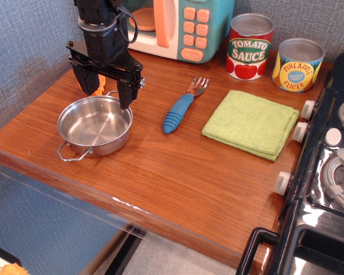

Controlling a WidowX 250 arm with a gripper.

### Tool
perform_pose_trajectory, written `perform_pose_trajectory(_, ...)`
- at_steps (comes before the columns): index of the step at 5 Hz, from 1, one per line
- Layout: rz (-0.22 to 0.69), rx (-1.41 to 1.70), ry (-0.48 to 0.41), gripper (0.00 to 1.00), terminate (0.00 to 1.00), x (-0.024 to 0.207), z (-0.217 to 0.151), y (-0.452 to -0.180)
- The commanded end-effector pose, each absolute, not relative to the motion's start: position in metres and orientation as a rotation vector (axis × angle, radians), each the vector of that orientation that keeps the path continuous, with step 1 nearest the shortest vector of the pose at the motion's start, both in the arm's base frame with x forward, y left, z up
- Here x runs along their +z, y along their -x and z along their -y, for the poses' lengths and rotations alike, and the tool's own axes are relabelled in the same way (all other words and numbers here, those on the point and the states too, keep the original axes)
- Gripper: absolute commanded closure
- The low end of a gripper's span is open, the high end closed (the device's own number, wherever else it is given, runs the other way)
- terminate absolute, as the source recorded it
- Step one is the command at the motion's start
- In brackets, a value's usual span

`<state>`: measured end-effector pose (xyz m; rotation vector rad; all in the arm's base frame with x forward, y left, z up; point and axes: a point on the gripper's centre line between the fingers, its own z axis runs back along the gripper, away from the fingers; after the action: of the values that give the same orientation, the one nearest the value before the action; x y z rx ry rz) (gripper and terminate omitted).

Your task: Move the cloth the the front to the right of the pot

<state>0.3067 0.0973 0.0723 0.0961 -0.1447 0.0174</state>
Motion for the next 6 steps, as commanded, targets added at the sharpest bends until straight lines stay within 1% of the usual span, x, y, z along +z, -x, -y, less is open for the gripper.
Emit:
perform_pose_trajectory(1, 0.145, 0.017, -0.096, 0.0, 0.0, 0.072, -0.097, -0.307)
perform_pose_trajectory(2, 0.162, -0.022, -0.086, 0.0, 0.0, 0.078, -0.074, -0.314)
perform_pose_trajectory(3, 0.21, -0.086, -0.058, 0.0, 0.0, 0.087, -0.036, -0.329)
perform_pose_trajectory(4, 0.196, -0.099, -0.029, 0.0, 0.0, 0.085, 0.002, -0.35)
perform_pose_trajectory(5, 0.174, -0.052, 0.006, 0.0, 0.0, 0.063, 0.028, -0.377)
perform_pose_trajectory(6, 0.183, -0.027, 0.044, 0.0, 0.0, 0.047, 0.039, -0.398)
